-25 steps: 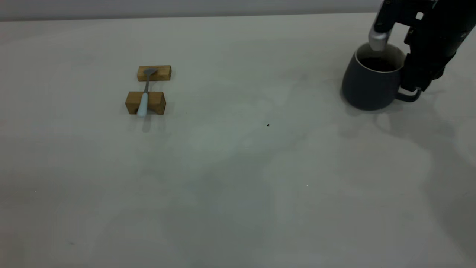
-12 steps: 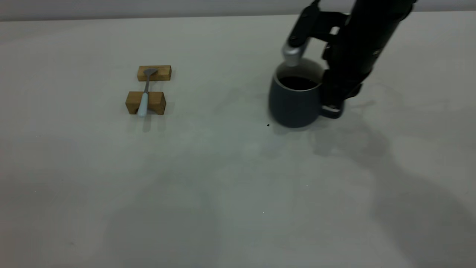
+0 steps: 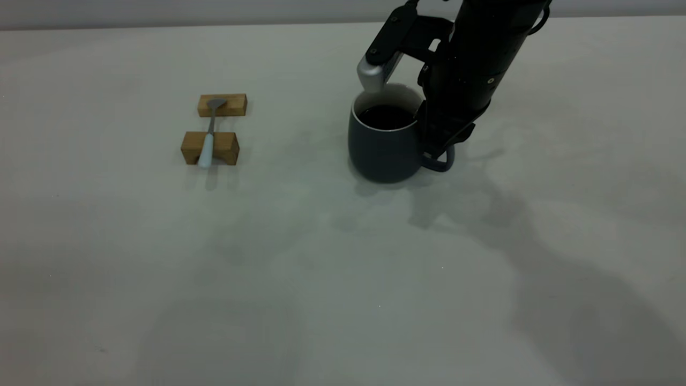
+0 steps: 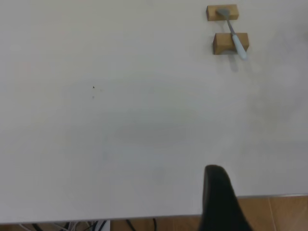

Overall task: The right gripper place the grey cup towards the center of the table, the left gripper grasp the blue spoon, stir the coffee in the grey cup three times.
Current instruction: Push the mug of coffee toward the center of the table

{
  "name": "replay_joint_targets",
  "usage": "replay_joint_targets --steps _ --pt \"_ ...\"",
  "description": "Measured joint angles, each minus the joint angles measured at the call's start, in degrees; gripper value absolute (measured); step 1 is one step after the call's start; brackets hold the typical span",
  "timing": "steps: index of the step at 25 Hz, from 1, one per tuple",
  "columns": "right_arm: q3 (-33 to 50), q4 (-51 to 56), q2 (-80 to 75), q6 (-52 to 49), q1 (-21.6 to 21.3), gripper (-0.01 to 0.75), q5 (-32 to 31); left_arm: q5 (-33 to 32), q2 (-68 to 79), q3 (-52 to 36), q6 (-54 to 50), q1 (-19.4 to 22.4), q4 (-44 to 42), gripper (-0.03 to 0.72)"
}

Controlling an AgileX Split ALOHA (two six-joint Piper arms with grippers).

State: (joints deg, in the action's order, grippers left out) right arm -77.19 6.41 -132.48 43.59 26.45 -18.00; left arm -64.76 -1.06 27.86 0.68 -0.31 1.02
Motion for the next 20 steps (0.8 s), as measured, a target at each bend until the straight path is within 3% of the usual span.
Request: replay_joint_targets --steps 8,12,16,20 --pt "0.0 0.4 0.0 -0.2 0.0 0.206 -0.1 0.0 0.0 0.0 0.0 0.0 0.0 0.505" --pt "-0.4 0.6 0.1 -0.3 0.0 0.339 0.3 0.0 0.0 0.0 0.0 0.0 0.0 0.505" --pt "-0.5 1.1 0.2 -1.7 0.0 0.525 0.1 0.0 0.0 0.0 0.0 0.0 0.0 0.505" --pt "-0.5 1.3 2.9 -2.3 -0.1 0.692 -4.5 0.0 0.0 0.0 0.0 0.0 0.0 0.505"
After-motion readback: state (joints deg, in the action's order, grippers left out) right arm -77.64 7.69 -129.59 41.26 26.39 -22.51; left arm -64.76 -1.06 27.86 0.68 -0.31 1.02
